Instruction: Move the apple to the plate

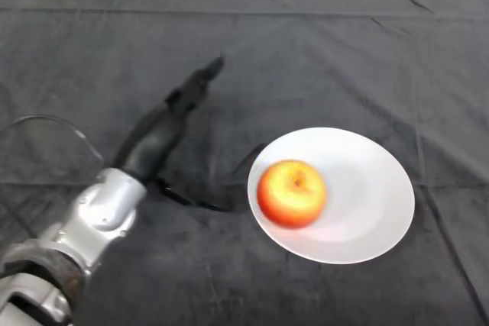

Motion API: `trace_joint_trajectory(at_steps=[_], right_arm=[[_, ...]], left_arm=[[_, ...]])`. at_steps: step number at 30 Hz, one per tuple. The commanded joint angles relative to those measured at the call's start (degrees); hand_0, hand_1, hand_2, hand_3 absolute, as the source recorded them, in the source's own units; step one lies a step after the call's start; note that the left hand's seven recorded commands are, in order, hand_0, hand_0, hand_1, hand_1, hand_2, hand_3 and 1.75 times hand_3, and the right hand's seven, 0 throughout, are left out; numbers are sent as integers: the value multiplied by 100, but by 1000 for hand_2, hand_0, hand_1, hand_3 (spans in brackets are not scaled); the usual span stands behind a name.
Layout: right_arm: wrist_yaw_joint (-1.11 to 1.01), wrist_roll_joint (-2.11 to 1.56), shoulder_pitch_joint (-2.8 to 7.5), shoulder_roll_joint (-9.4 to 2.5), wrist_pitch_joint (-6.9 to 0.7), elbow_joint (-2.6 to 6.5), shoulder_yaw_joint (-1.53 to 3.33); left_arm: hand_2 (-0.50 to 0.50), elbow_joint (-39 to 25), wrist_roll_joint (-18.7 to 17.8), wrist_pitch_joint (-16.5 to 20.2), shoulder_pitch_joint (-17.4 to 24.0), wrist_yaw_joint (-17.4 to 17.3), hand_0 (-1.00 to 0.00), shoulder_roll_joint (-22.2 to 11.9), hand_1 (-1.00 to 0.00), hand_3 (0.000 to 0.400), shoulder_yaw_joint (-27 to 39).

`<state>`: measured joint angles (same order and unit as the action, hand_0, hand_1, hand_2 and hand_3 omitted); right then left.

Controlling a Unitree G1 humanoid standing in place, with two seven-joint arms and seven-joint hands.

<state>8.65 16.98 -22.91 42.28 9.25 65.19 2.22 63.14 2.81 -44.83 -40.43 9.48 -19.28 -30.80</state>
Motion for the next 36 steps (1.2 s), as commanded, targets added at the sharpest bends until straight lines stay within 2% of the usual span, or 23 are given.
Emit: trace_joint_trajectory(at_steps=[1,21,36], right_arm=[[25,-12,251,-210,-41,152,81],[25,-13,252,-210,-42,151,82],[25,-14,256,-210,-45,143,81]], left_arm=[[0,97,-102,-120,205,-25,0,-253,0,0,198],[0,280,-520,-233,808,-38,0,-1026,0,0,1453],[0,411,-977,151,1283,5,0,-1343,0,0,2407]])
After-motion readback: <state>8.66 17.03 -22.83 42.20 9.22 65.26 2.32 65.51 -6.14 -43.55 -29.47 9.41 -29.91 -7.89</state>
